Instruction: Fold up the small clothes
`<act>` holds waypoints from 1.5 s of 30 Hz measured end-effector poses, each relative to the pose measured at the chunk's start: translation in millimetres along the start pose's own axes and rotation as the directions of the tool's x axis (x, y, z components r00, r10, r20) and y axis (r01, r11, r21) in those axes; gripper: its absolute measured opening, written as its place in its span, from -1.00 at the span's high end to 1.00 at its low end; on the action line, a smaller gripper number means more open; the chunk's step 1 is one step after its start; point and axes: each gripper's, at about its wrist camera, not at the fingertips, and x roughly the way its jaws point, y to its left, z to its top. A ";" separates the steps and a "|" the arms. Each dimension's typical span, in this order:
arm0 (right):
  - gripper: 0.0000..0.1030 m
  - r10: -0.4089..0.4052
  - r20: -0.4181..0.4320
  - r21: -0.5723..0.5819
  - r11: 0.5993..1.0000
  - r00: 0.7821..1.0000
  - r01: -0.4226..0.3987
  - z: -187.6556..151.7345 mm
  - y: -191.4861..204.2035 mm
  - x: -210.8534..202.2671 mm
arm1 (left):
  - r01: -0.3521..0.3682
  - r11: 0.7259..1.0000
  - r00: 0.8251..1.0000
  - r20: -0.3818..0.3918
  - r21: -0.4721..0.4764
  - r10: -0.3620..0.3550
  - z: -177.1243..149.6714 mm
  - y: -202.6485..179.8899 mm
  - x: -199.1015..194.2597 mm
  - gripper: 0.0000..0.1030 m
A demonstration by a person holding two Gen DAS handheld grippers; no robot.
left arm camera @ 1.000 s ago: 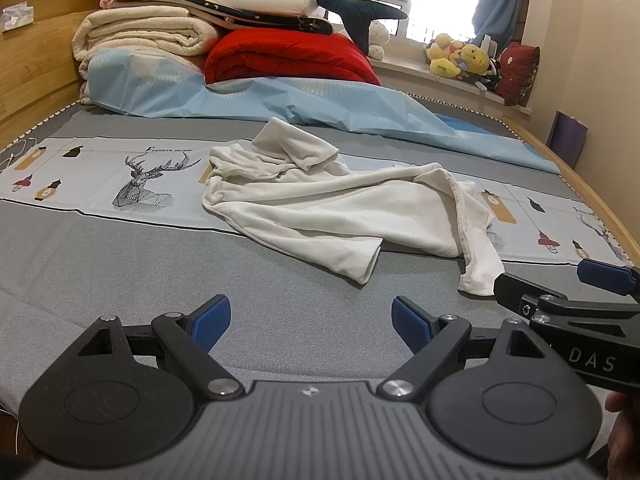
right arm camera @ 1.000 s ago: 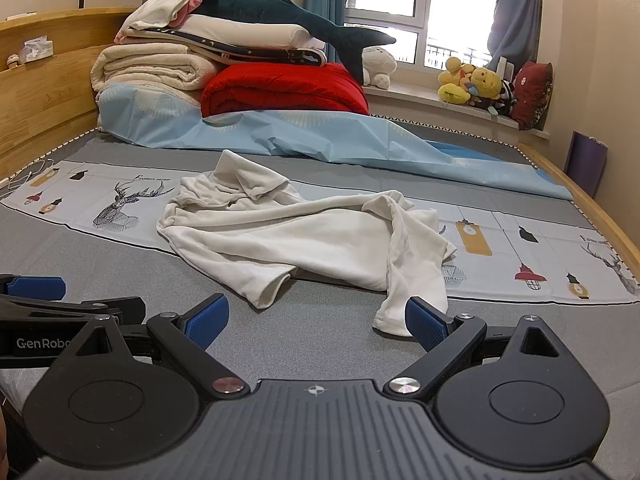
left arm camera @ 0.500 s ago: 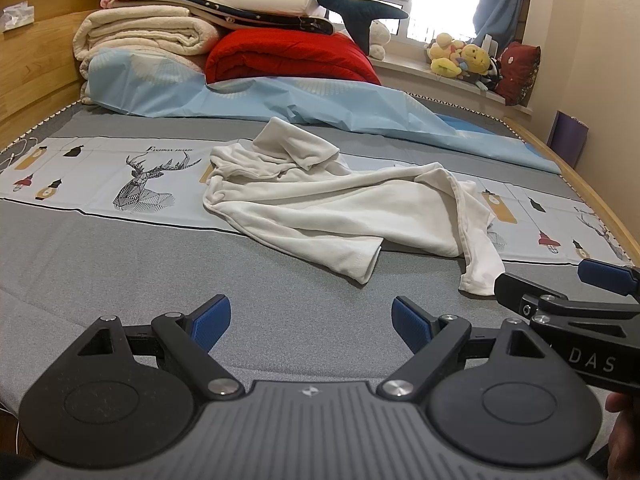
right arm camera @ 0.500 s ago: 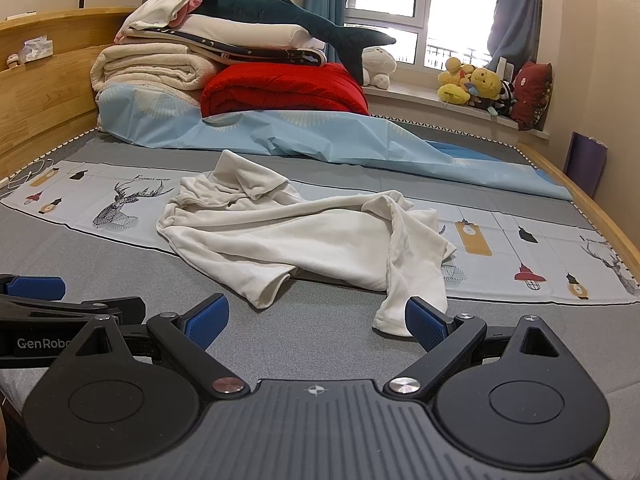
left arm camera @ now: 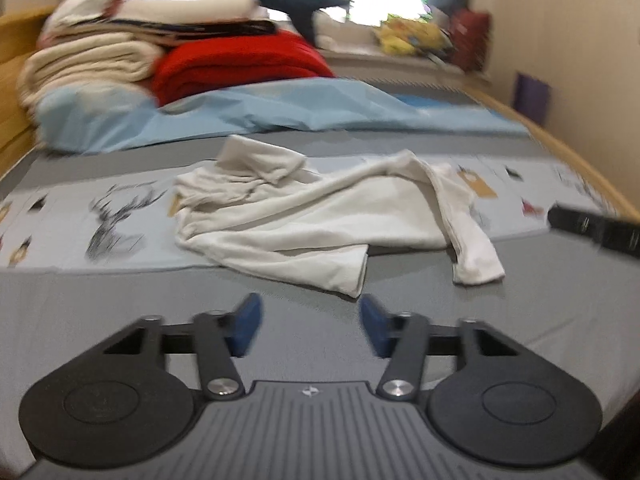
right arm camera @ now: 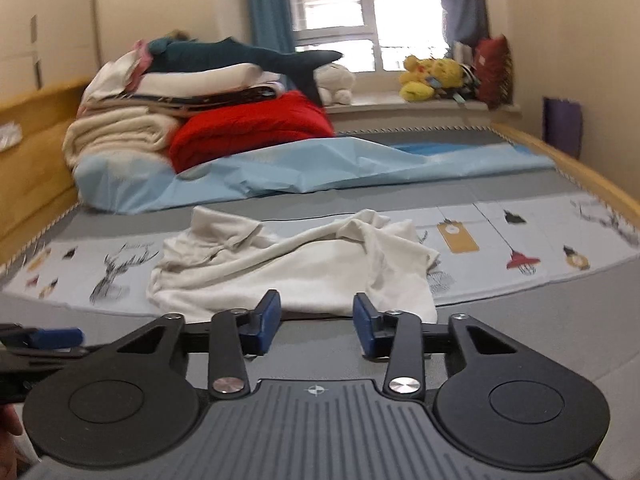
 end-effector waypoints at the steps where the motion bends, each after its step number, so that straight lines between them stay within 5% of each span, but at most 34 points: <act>1: 0.22 -0.007 -0.014 0.004 1.000 1.000 0.007 1.9 -4.6 7.3 | 0.022 0.999 1.000 -0.011 0.026 -0.021 3.3 -0.5 9.3 0.15; 4: 0.22 -0.028 -0.074 -0.004 1.000 0.997 0.027 6.4 -17.3 38.1 | 0.091 0.995 0.994 -0.066 0.049 -0.088 6.0 1.1 42.6 0.20; 7: 0.21 -0.069 -0.103 -0.027 0.997 0.992 0.067 8.7 -28.0 63.4 | 0.152 0.988 0.972 -0.179 -0.025 -0.154 5.9 4.0 83.6 0.20; 11: 0.18 -0.079 -0.164 -0.056 0.996 0.983 0.070 9.5 -39.1 98.5 | 0.169 0.986 0.968 -0.186 -0.009 -0.167 14.8 -9.0 115.6 0.20; 24: 0.04 -0.123 -0.404 -0.097 0.991 0.906 0.091 -14.4 -45.9 194.4 | 0.087 0.993 0.966 -0.237 -0.084 -0.105 33.6 -37.8 219.6 0.03; 26: 0.11 -0.136 -0.427 -0.115 0.989 0.894 0.095 -19.5 -45.8 202.2 | 0.072 0.997 0.964 -0.253 -0.036 -0.079 30.2 -43.2 225.3 0.26; 27: 0.22 -0.138 -0.438 -0.119 0.988 0.888 0.095 -21.2 -46.8 205.2 | 0.060 0.998 0.962 -0.267 -0.002 -0.058 28.2 -45.1 228.1 0.80; 28: 0.64 -0.140 -0.446 -0.120 0.988 0.884 0.096 -22.2 -47.8 206.8 | 0.054 0.998 0.959 -0.279 0.025 -0.045 26.5 -45.1 229.9 1.00; 29: 0.98 -0.147 -0.448 -0.118 0.988 0.882 0.104 -21.9 -49.5 206.6 | 0.051 0.998 0.959 -0.280 0.038 -0.038 25.8 -43.4 228.1 1.00; 34: 1.00 -0.217 -0.359 -0.049 0.976 0.908 0.214 -1.7 -75.1 187.6 | 0.107 0.993 0.971 -0.219 0.045 -0.094 36.5 -19.1 179.8 1.00; 38: 1.00 -0.272 -0.318 0.059 0.950 0.908 0.305 7.6 -104.1 169.3 | 0.188 0.974 0.966 -0.204 0.124 -0.161 29.8 1.4 114.2 1.00; 42: 0.89 -0.162 -0.290 0.126 0.971 0.943 0.206 3.7 -104.7 155.6 | 0.234 0.968 0.957 -0.197 0.094 -0.213 2.9 30.7 64.8 1.00; 45: 0.57 -0.119 -0.305 0.105 0.982 0.945 0.157 -3.9 -86.8 156.2 | 0.202 0.979 0.961 -0.197 0.021 -0.194 -10.3 42.0 57.0 1.00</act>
